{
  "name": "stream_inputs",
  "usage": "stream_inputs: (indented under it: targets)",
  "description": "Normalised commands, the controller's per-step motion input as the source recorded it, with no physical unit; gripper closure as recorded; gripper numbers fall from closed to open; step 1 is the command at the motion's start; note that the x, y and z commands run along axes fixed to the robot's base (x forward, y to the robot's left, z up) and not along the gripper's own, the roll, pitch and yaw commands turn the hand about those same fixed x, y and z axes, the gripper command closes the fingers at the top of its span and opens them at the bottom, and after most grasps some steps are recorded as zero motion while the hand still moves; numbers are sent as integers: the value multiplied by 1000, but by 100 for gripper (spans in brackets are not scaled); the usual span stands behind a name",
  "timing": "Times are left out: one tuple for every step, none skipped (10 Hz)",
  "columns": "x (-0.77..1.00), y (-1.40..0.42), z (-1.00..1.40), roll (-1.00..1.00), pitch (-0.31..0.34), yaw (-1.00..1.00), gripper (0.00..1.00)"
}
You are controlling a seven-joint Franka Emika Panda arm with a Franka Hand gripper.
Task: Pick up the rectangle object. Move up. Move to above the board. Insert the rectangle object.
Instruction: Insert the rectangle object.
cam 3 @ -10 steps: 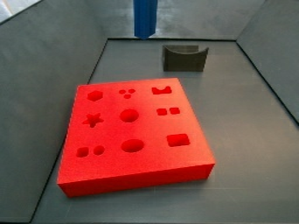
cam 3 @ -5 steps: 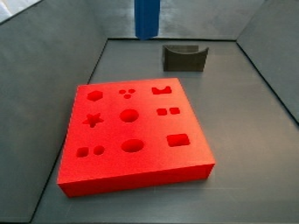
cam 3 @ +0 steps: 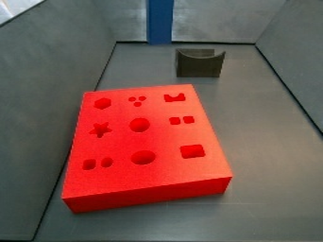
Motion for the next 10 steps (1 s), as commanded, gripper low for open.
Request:
stream_inputs:
  targets:
    - [31,0,0,14,13,-9,100]
    - [0,-31,-100,-19,-47,0,100]
    - [29,-269,-249,0,-27,0,100]
    - [294,-474,-257,49,0,-23,100]
    - [466,-463,-249,67,0,-229,100]
    - [586,-291,-257,23,0,-366,100]
    - [609,-211,-257,17,0,-320,100]
    - [594,-146,-277,0,0,-254,100]
    - [557,-186,-289,-1,14,-263,100]
    - [554,-263,-309,-1,37,-286,100]
